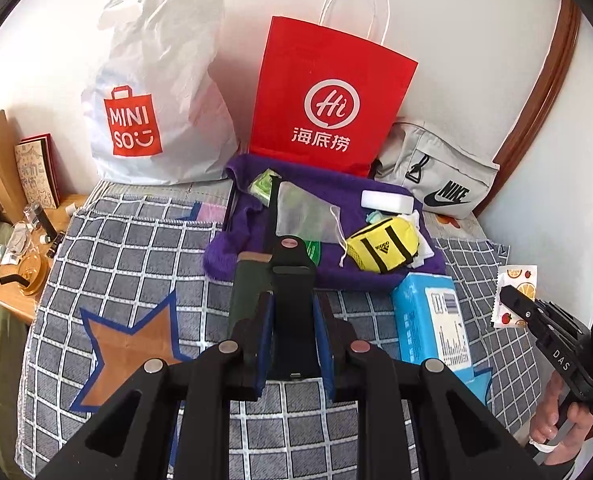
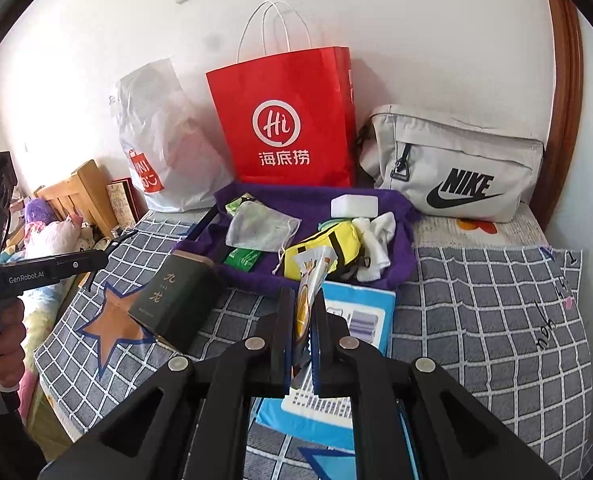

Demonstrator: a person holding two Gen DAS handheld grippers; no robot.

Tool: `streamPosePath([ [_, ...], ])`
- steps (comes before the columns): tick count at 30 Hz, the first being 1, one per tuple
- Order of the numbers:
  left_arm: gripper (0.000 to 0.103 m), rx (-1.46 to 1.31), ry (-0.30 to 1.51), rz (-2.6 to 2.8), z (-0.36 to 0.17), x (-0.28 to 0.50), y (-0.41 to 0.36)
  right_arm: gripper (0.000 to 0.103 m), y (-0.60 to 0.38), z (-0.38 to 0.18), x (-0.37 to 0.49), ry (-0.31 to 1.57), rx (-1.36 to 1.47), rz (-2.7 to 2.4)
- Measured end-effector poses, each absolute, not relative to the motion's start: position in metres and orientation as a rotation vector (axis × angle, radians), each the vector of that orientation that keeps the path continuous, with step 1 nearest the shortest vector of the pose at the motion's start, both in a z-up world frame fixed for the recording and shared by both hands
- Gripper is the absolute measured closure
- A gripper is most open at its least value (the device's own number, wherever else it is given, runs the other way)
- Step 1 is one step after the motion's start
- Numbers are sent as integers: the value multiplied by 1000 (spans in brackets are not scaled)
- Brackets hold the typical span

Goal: Organize soft objects
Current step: 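Carry the black strap with the left gripper to the purple towel while the right carries the packet there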

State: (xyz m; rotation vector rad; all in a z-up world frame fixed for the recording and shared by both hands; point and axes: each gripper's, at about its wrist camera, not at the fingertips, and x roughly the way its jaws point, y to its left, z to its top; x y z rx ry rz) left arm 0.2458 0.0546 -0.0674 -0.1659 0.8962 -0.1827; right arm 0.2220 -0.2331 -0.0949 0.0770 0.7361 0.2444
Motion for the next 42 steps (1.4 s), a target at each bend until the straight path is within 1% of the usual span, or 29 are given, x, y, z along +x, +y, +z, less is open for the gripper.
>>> streamPosePath([
  [11, 83, -135, 892, -212, -57, 270, 40, 96, -233, -78, 247, 699, 53, 251],
  [23, 83, -136, 904, -245, -64, 298, 33, 96, -227, -76, 280, 689, 38, 255],
  [35, 83, -159, 928, -268, -82, 349, 33, 96, -216, -103, 340, 750, 29, 288],
  [42, 83, -172, 972, -276, -105, 383, 29, 96, -204, -128, 377, 806, 15, 316],
])
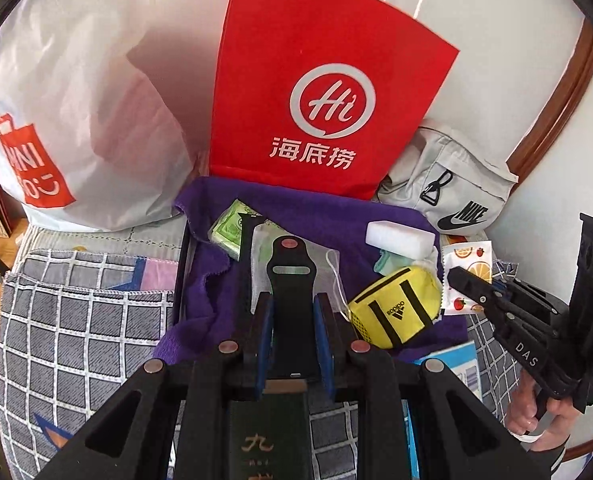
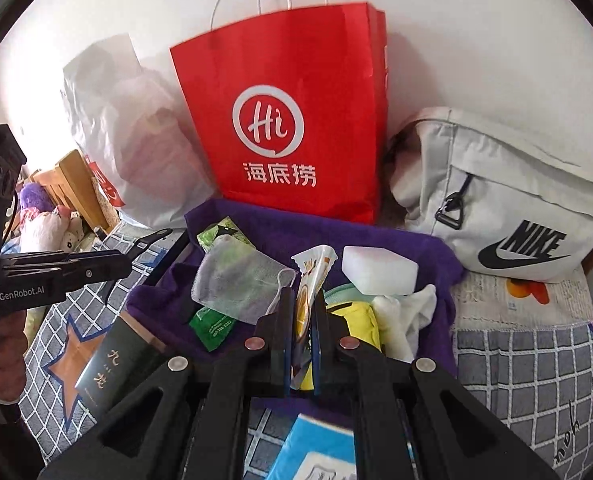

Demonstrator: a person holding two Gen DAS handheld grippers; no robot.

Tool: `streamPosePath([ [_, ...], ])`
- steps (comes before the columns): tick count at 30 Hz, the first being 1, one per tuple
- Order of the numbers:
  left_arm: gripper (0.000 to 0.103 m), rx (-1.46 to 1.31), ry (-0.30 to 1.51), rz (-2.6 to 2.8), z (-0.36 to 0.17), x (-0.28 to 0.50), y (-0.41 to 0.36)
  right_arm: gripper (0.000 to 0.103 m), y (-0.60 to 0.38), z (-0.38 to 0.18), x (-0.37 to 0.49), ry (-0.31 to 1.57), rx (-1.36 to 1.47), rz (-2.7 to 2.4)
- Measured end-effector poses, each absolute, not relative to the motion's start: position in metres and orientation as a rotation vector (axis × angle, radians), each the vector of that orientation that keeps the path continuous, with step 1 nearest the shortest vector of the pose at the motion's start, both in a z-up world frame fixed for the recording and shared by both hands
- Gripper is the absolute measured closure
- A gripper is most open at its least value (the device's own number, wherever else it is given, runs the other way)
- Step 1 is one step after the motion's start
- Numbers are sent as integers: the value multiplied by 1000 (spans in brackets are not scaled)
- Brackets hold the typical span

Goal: Organize soft objects
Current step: 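Carry the black strap with the left gripper to the purple towel while the right carries the packet there, then open both grippers to drop the strap and packet onto the towel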

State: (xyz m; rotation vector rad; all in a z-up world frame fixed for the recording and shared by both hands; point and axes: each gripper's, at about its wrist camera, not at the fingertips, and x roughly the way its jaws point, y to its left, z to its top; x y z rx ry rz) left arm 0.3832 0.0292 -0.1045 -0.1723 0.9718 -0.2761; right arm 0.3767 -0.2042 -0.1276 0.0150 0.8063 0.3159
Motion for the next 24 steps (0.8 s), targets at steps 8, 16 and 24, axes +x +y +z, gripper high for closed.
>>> streamPosePath([
  [8, 83, -160, 1027, -278, -128, 413, 20, 95, -195, -164, 410, 884, 13, 367],
  [16, 83, -136, 1083, -286, -152, 432, 5, 91, -200, -185, 424, 950, 38, 362],
  [24, 82, -114, 1114, -274, -170, 444, -1, 52, -206, -193, 429, 966, 52, 379],
])
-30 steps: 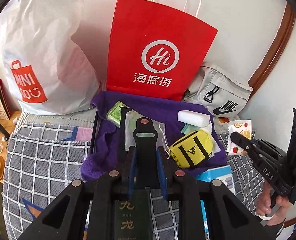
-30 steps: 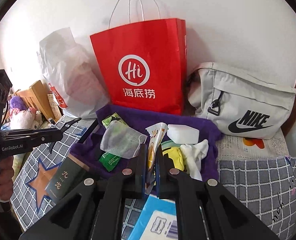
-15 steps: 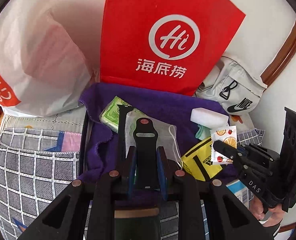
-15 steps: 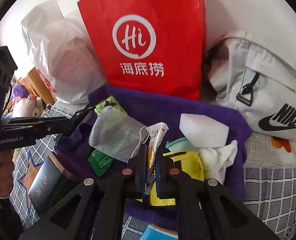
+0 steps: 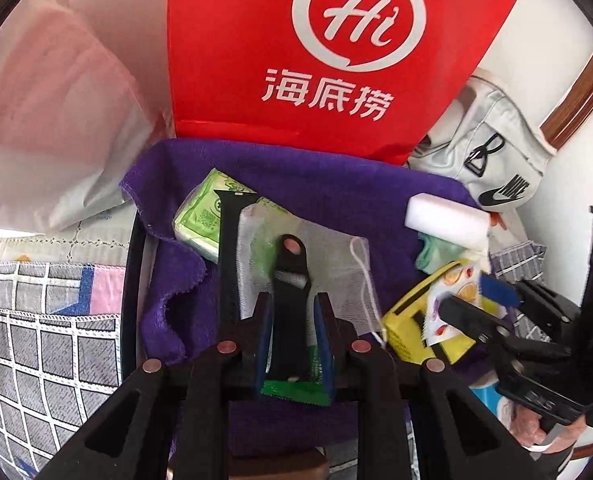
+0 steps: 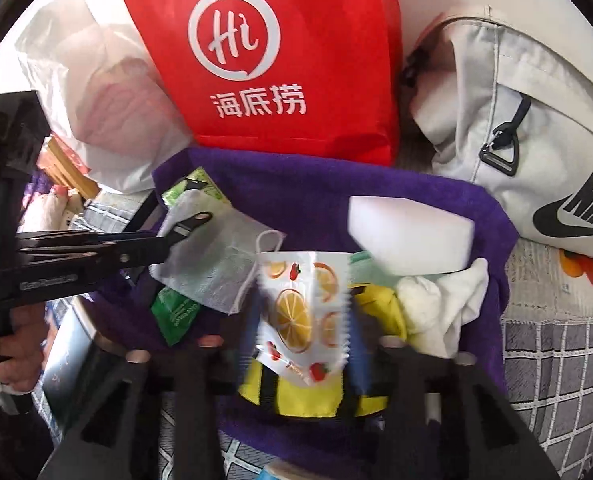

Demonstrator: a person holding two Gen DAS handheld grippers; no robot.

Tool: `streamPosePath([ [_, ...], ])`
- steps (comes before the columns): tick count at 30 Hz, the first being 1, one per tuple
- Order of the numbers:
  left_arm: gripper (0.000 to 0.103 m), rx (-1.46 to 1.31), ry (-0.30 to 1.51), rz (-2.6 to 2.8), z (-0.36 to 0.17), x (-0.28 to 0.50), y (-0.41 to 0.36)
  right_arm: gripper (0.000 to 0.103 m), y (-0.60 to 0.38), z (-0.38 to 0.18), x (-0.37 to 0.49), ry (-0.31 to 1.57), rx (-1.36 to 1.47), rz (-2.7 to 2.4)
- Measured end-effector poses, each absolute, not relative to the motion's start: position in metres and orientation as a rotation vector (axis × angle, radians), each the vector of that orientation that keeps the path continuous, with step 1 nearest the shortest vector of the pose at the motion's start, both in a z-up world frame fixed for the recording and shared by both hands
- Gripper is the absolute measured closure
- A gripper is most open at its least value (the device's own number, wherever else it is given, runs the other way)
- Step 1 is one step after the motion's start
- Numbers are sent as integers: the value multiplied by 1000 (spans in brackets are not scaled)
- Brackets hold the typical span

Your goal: Organize soft objects

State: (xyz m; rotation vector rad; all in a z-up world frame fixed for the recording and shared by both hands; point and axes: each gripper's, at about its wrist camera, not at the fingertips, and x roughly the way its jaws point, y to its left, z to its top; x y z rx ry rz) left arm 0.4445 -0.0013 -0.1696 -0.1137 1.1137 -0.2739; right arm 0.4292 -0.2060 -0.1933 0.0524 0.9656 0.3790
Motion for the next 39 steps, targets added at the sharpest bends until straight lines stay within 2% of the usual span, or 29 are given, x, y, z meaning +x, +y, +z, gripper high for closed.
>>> streamPosePath([
  [1, 82, -119, 1117, -267, -171, 446, 0, 47, -207, -193, 429, 964, 60, 384],
  [2, 78, -129, 1124, -268, -172, 447, 1, 47, -208, -192, 429, 963, 64, 383],
  [5, 59, -139, 1133, -269, -172, 448, 0, 42, -207, -189, 427, 965, 65, 387],
  [11, 57, -125, 1112, -250, -156, 434, 5, 37, -207, -175, 417, 955, 35, 345],
  [14, 51, -98, 1089, -224, -143, 418, 7, 37, -208, -163, 406, 947, 36, 321],
  [16, 51, -83, 1071, -213, -134, 406, 9, 26, -212, -153, 396, 943, 46, 294],
  [19, 46, -71, 1049, -198, -118, 382, 11, 19, -217, -132, 371, 895, 45, 256],
  [23, 40, -75, 1014, -197, -94, 347, 12, 18, -219, -110, 339, 859, 40, 219],
  [30, 35, -58, 937, -185, -61, 278, 11, 17, -220, -79, 263, 789, 34, 223],
  [32, 34, -65, 919, -183, -54, 258, 11, 14, -219, -73, 242, 780, 16, 196],
  [34, 32, -61, 898, -186, -48, 235, 8, 5, -219, -69, 220, 768, 4, 170],
  [39, 26, -21, 855, -159, -42, 183, -3, 1, -225, -61, 166, 747, 8, 96],
])
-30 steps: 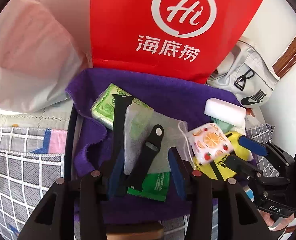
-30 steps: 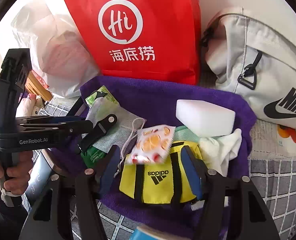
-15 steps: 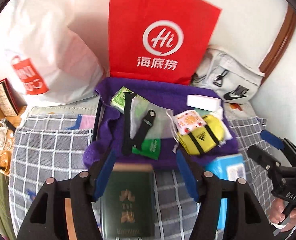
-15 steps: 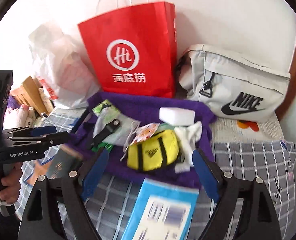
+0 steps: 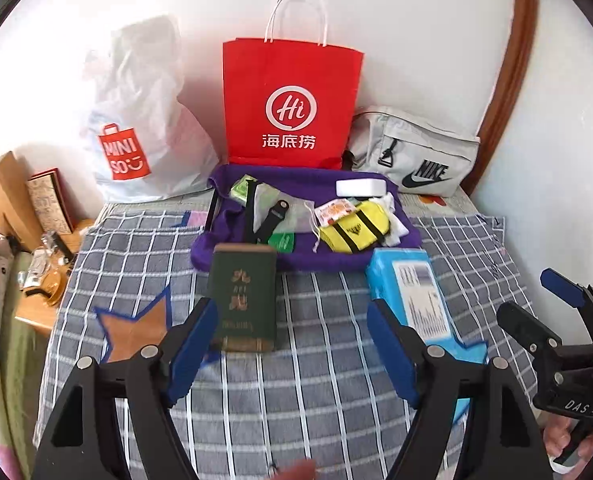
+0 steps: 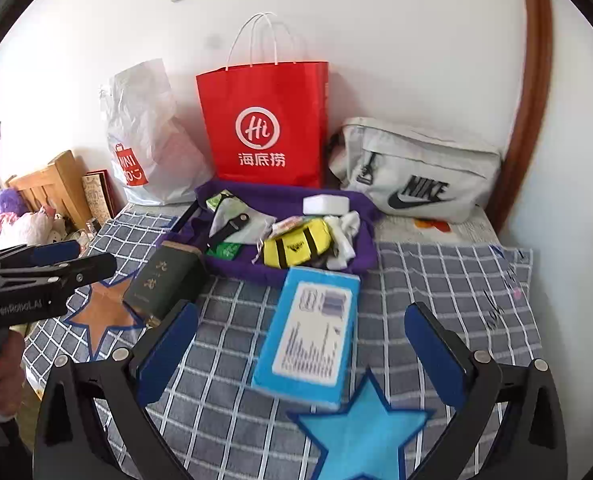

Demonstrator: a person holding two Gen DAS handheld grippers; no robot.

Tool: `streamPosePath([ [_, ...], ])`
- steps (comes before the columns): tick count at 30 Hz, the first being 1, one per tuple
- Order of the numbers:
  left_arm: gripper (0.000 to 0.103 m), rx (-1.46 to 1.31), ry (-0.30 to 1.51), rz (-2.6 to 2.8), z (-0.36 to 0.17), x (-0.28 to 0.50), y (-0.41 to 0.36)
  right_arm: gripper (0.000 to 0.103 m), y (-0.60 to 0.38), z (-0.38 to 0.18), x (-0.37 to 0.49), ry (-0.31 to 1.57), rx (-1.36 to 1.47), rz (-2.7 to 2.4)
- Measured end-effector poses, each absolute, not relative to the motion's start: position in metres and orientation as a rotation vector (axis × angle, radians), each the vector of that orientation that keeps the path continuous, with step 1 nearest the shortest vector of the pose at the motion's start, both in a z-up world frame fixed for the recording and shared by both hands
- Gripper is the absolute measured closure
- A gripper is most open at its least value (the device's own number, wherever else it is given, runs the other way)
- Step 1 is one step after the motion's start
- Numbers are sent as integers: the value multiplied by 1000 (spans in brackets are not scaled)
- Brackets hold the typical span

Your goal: Organize soft objects

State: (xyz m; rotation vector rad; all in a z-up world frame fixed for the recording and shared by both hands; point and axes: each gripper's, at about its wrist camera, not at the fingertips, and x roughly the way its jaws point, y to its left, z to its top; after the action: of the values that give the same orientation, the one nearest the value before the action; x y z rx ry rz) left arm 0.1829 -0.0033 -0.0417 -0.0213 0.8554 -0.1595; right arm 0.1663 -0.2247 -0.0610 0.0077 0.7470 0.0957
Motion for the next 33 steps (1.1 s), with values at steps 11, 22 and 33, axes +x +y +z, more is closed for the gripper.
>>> streamPosePath([
  [11, 11, -44, 827, -115, -38, 93, -8, 1, -227, -55, 72, 726, 22, 48],
  [22, 11, 1, 758, -83, -18, 46, -12, 1, -234, -48, 23, 689, 52, 30],
  [33, 11, -5, 735, -80, -13, 29, -10, 1, -234, -42, 8, 674, 64, 39],
])
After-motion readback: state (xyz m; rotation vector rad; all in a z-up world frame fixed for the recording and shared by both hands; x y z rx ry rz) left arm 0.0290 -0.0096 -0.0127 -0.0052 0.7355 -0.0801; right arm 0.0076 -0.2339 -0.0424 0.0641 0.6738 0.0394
